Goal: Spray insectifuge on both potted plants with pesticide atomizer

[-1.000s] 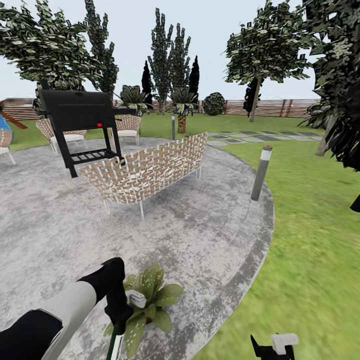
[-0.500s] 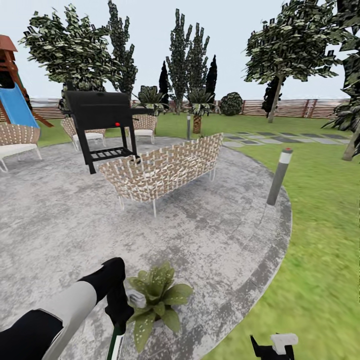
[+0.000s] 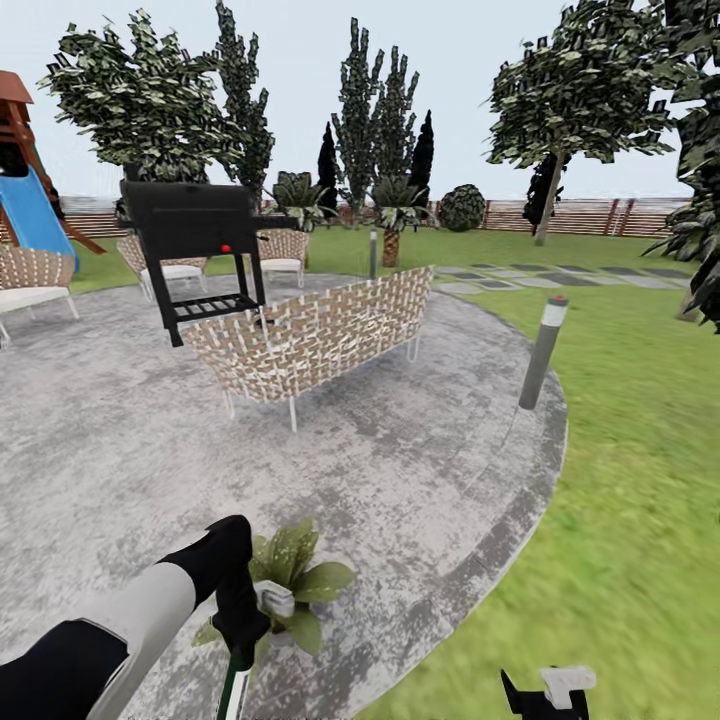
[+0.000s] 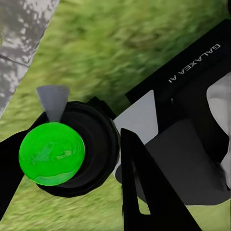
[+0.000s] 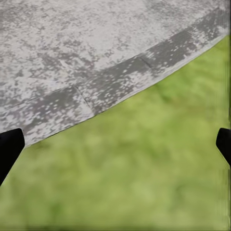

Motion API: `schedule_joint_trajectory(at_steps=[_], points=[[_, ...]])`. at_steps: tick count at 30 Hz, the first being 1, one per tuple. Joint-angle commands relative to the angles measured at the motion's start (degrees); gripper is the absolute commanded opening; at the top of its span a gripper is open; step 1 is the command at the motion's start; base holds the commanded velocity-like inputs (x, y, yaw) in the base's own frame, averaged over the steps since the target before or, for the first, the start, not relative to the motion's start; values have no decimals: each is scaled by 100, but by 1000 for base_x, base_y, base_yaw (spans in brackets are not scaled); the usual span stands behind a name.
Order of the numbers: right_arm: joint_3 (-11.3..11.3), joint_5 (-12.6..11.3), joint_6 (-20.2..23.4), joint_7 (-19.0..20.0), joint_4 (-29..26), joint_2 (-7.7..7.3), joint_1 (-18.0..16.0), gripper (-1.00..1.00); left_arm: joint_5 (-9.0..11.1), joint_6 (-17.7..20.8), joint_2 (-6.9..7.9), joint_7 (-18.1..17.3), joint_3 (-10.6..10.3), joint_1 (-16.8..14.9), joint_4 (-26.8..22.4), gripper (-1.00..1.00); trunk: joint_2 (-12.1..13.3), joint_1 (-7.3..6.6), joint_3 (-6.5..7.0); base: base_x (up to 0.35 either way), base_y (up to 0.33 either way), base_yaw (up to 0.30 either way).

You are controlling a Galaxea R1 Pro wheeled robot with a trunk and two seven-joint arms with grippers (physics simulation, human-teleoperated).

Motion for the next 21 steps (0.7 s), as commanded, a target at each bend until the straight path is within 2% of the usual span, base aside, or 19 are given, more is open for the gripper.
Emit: schedule_joint_trajectory(at_steps=[1,15,21], points=[[39,-62,-14,32,4,-1,-3,100,-59,53,-2,-58,3,-5,-11,-100,-3,-1,-6,-8,-271,94],[39,-62,-14,34,4,-1,-3,100,-65,79,-13,-49,-8,-2,-11,-100,-3,-1,-6,0,-183,260],[39,-62,-14,35,4,-1,-3,100,-68,79,-15,-40,-22,-2,-11,-100,-3,-1,-6,76,-251,277]])
